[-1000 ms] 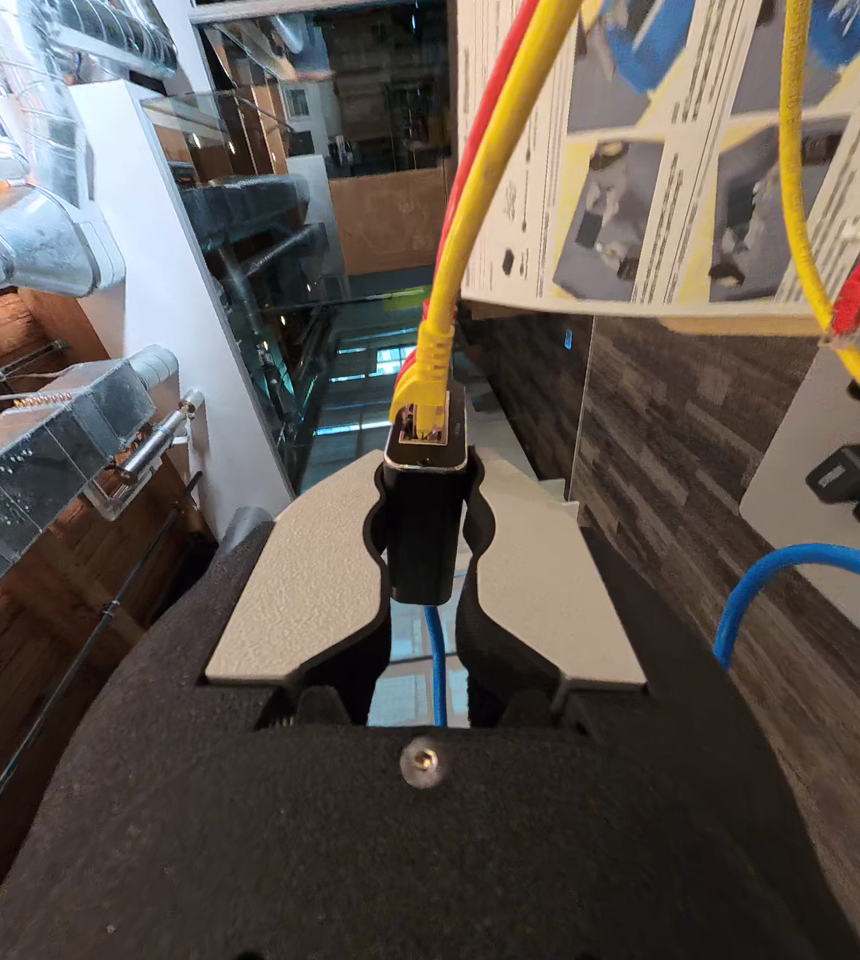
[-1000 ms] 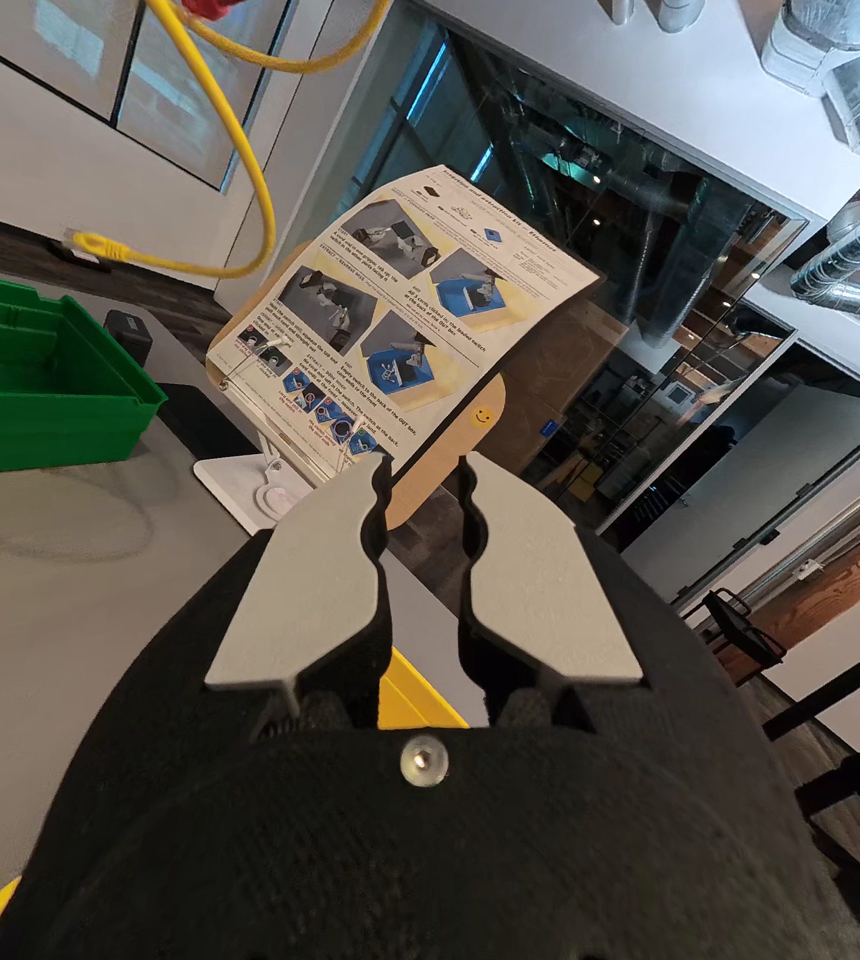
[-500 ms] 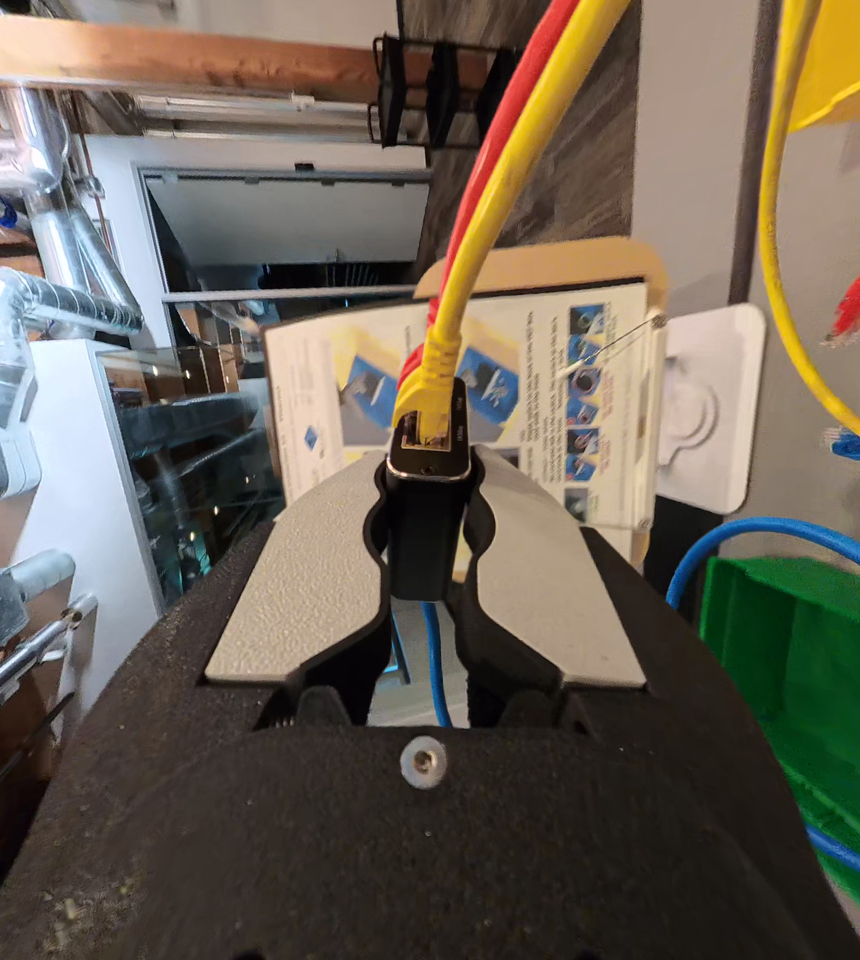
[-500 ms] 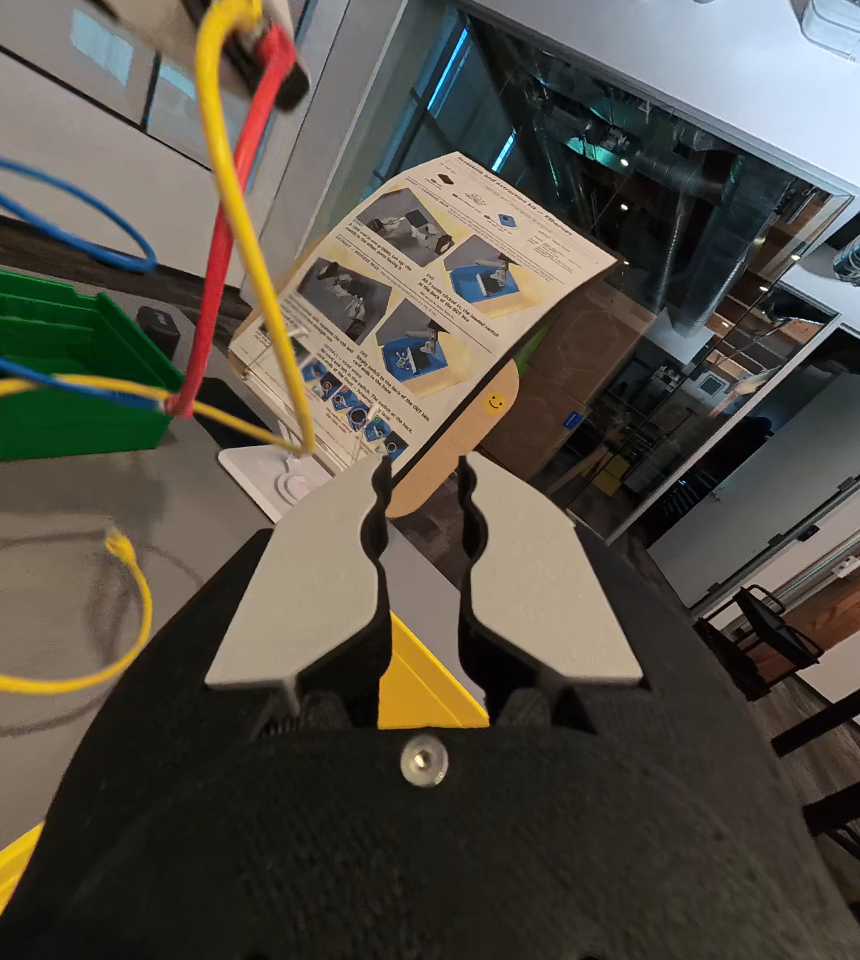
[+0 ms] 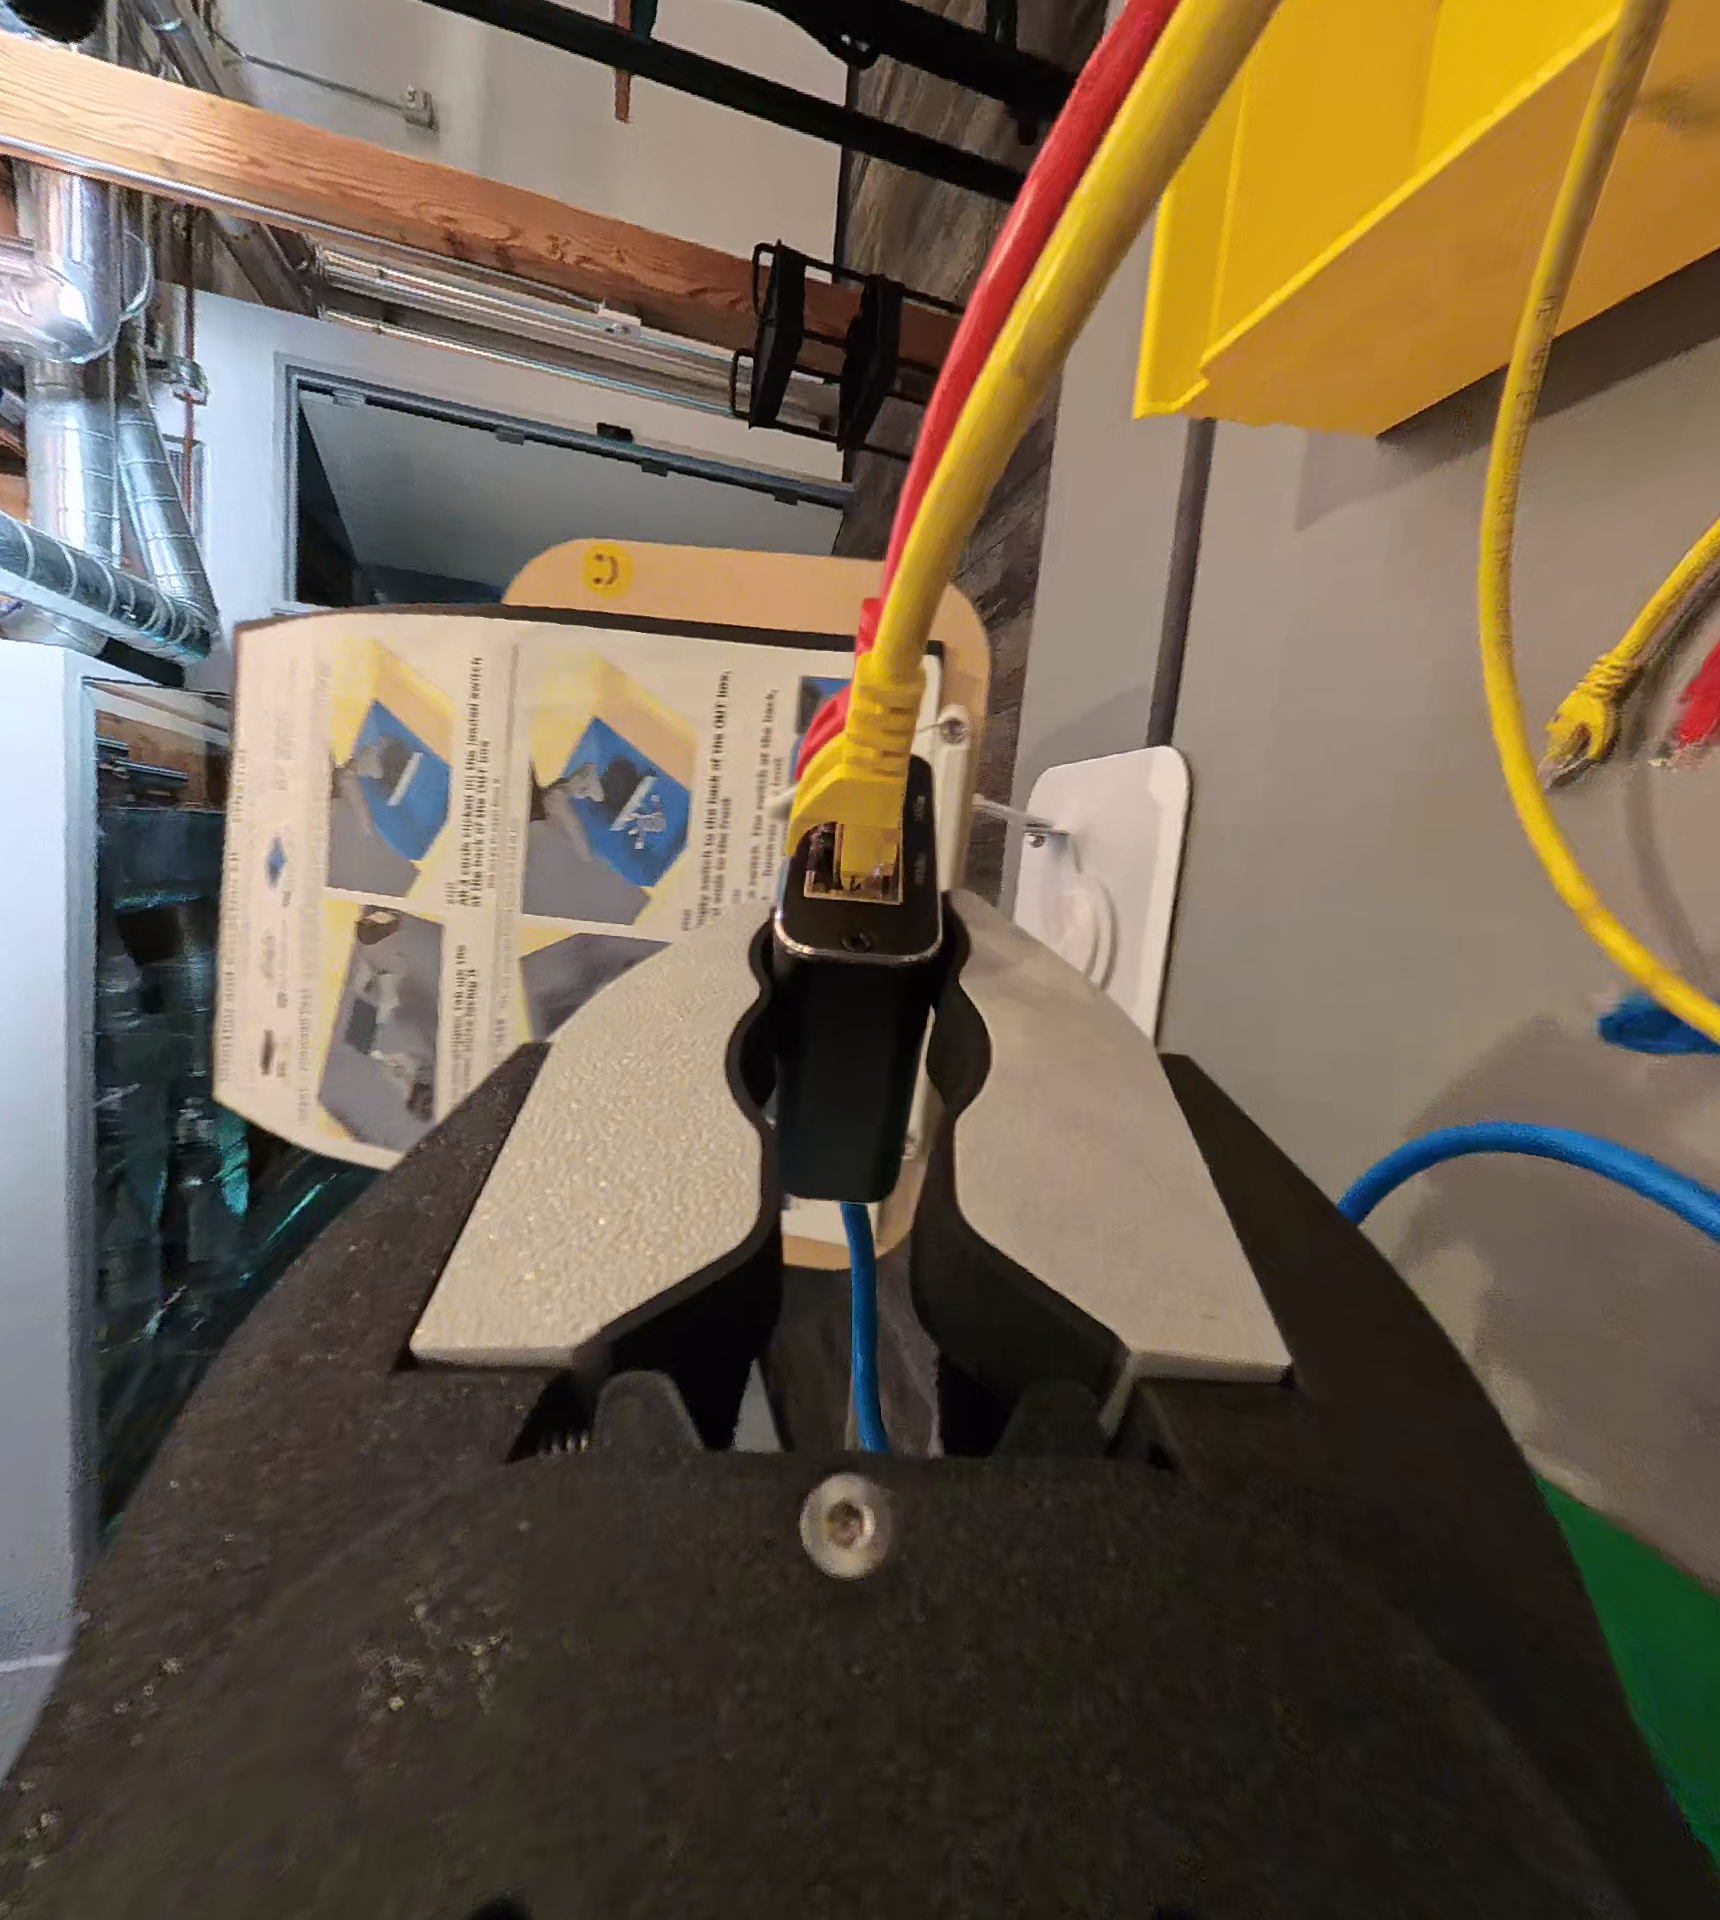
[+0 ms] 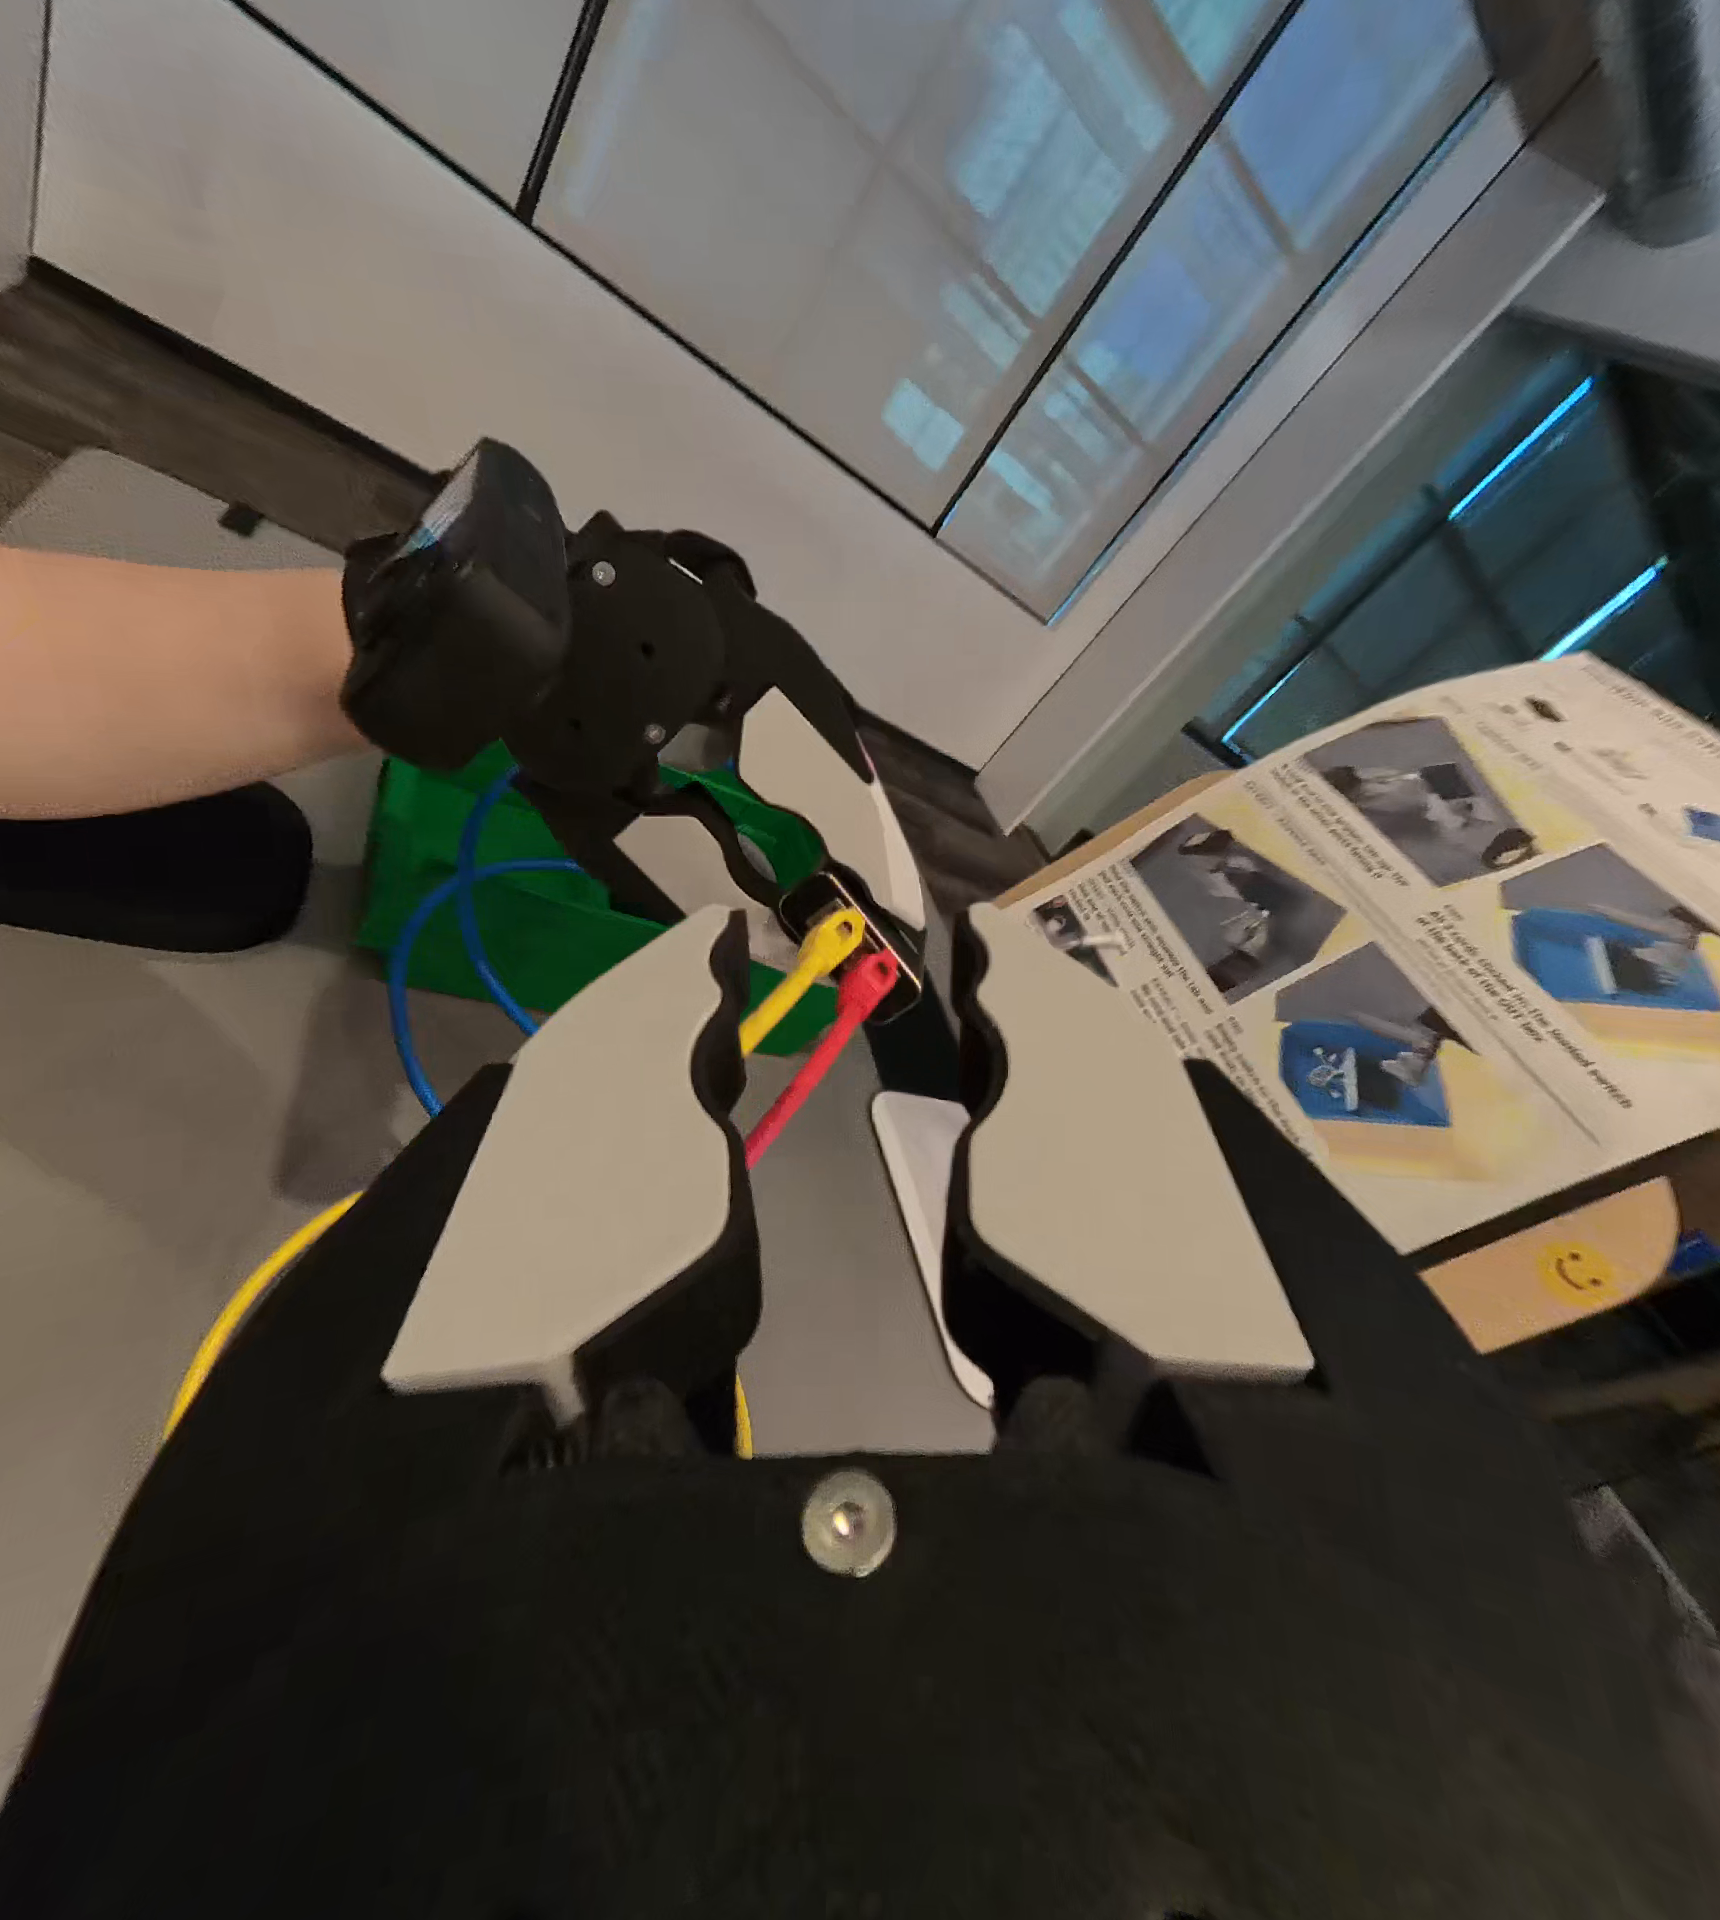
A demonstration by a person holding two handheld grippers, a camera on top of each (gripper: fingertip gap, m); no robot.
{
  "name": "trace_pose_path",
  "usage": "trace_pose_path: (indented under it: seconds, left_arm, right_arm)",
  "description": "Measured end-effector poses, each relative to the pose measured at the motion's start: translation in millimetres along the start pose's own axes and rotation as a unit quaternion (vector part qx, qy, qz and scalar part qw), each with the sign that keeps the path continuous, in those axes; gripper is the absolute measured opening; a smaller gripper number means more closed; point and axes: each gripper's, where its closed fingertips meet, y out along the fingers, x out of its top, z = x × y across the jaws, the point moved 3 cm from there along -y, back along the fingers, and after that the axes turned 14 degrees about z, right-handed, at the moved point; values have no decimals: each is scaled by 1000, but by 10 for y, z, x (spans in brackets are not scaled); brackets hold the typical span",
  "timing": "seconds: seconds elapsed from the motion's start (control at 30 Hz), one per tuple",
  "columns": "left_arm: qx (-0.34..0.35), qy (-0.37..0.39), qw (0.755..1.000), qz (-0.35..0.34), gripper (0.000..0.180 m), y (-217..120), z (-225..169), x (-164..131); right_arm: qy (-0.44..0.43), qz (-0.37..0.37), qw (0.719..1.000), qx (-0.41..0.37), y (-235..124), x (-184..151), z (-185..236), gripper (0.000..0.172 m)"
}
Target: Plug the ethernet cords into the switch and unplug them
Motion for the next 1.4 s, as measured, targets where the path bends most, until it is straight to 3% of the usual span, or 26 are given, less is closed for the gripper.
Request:
trace_pose_path:
  seconds: [0.3, 0.43, 0.6, 0.7, 0.87, 1.1, 1.27, 1.4]
  left_arm:
    - [-5, -64, 998, 5, 24, 217, -93, -253]
    - [-15, -65, 998, -1, 25, 251, -153, -258]
    - [-41, -74, 996, -5, 25, 260, -209, -233]
    - [-53, -73, 996, -4, 24, 271, -257, -242]
    - [-71, -73, 995, -4, 24, 298, -323, -249]
    - [-42, -106, 991, -73, 25, 220, -237, -208]
    - [-48, -138, 985, -88, 39, 187, -167, -265]
    - [-58, -149, 981, -113, 30, 150, -151, -353]
  right_arm:
    - [92, 137, 986, 24, 659, -276, 37, 36]
    - [57, 201, 978, -5, 870, -422, 81, 34]
    - [-18, 255, 964, -70, 1043, -500, 98, 9]
    - [-44, 284, 954, -90, 1071, -548, 109, 7]
    - [-106, 299, 942, -111, 1091, -578, 136, 6]
    - [-100, 264, 953, -109, 991, -487, 104, 6]
    - [-96, 272, 950, -118, 883, -499, 41, 7]
    - [-92, 268, 950, -130, 813, -484, -10, 6]
